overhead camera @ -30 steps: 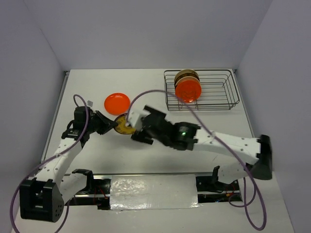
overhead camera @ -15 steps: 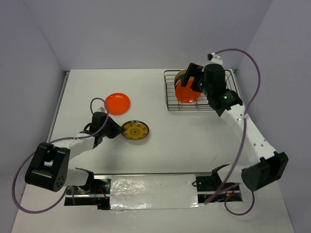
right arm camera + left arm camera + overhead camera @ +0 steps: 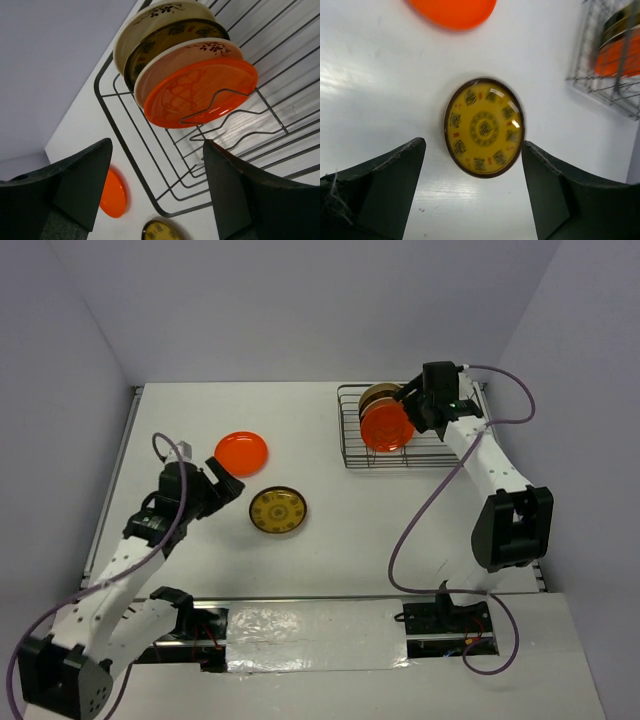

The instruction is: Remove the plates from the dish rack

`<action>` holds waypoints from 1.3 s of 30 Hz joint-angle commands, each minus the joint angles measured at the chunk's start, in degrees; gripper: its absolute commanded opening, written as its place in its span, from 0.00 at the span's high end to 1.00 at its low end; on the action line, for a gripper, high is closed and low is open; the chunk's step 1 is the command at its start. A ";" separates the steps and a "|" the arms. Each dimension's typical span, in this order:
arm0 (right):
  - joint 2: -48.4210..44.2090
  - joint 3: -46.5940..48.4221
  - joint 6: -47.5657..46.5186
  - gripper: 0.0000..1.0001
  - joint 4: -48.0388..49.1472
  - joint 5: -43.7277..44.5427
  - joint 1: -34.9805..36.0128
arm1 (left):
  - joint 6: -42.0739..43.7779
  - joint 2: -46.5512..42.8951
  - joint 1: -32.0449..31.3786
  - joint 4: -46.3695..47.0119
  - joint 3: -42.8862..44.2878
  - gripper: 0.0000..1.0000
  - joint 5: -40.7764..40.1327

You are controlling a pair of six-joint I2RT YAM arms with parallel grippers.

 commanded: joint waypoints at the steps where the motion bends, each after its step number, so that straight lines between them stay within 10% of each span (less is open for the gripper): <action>1: 0.54 -1.06 9.73 0.32 3.45 2.55 -0.05 | 11.71 -8.71 -0.16 -12.27 9.59 0.09 -6.43; 13: 12.23 4.65 17.65 0.55 4.24 -1.13 -1.46 | 25.82 -13.50 -0.16 -14.91 14.02 0.01 -5.11; 39: 6.00 -5.02 21.08 0.52 17.07 -5.70 -1.55 | 27.14 -13.67 -0.16 -13.51 12.70 0.00 -1.15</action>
